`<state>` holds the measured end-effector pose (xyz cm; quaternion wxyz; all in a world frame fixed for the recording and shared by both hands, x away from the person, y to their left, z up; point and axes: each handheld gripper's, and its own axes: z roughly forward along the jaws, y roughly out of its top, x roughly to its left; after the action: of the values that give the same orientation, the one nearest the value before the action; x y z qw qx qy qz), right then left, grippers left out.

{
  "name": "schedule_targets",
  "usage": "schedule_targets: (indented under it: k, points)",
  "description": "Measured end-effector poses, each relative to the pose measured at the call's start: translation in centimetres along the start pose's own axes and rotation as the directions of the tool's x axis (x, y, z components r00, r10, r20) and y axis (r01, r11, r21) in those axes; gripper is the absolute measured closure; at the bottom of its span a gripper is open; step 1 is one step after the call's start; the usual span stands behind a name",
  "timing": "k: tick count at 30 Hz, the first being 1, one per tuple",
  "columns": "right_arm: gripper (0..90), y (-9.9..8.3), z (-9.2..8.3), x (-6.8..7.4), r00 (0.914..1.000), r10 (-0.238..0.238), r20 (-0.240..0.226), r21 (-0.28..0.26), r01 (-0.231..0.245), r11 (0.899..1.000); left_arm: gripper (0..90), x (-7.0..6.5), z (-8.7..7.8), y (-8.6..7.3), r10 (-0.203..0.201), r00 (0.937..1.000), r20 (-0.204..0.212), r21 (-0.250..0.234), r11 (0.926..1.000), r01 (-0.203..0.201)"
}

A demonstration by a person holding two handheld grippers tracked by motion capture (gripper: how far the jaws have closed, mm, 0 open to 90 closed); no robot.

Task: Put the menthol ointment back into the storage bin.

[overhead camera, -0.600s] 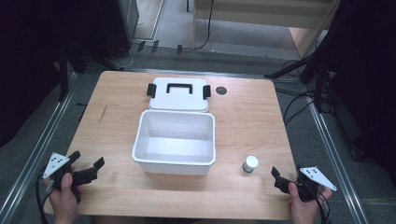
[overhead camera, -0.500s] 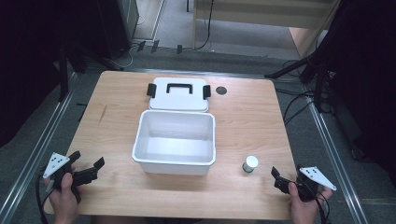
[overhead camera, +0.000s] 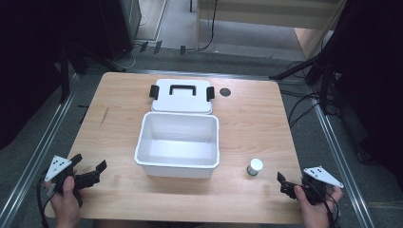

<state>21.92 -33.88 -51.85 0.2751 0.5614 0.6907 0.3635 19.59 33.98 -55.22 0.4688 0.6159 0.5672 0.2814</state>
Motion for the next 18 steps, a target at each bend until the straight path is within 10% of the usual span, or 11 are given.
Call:
schedule_targets:
  k: [11, 18]
  points:
    - [7.0, 2.3, -0.8, 0.8, 0.9969, -0.078, -0.011, 0.109, 0.079, 0.991, 0.0, -0.1, 0.0, 0.0, 0.005, 1.0, -0.006, -0.001, 1.0, -0.005]
    - [7.3, 3.7, -0.7, 1.4, 0.9908, -0.12, -0.062, 0.246, 0.132, 0.96, 0.0, -0.1, 0.0, 0.0, 0.004, 1.0, -0.003, 0.0, 1.0, -0.004]
